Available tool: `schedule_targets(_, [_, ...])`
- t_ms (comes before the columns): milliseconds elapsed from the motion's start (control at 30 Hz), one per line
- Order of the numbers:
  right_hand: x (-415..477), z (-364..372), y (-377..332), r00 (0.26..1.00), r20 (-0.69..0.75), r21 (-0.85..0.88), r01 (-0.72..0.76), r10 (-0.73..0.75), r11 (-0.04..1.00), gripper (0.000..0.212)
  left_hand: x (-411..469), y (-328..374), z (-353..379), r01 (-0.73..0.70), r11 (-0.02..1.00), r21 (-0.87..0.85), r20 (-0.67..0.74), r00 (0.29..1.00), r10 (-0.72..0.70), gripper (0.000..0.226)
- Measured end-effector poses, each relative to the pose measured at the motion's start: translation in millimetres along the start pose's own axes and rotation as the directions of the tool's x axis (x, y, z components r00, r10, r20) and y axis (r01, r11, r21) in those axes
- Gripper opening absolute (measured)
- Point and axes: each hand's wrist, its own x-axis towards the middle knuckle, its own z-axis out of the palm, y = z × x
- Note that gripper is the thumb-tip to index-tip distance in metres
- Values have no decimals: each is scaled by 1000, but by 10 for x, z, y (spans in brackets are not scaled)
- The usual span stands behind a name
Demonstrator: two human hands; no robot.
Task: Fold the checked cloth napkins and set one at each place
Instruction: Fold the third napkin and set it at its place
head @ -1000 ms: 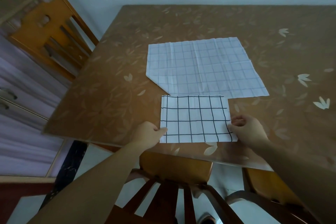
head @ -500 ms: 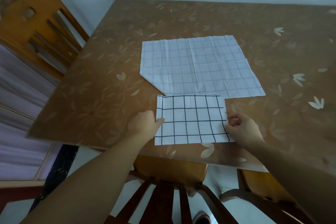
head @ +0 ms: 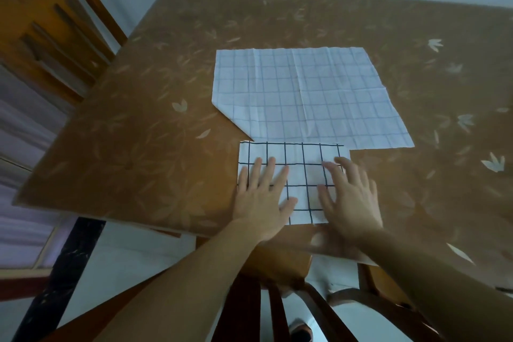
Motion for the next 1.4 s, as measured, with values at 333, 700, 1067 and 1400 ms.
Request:
schedule_targets(333, [-34,344,58,975,193,-88,133,-114,987,66,-27,-63,10,-20,999,-33,-29,999,19,68])
schedule_targets(700, [-321,158,13,837,134,-104,545,-531,832,41,-128,-316,-33,66,998,-4,17,998,-66,71])
schedule_targets(1067, [-189,94,-170,764,85,-107,645,-639,757,11,-288,-372,-276,146,729,-668,-161,929,-333,58])
schedule_targets(1400, [84,-1428,-369,991,-133,717,79,25,693,13,-258,-353,-946,197,-474,-858,361,888,-284,100])
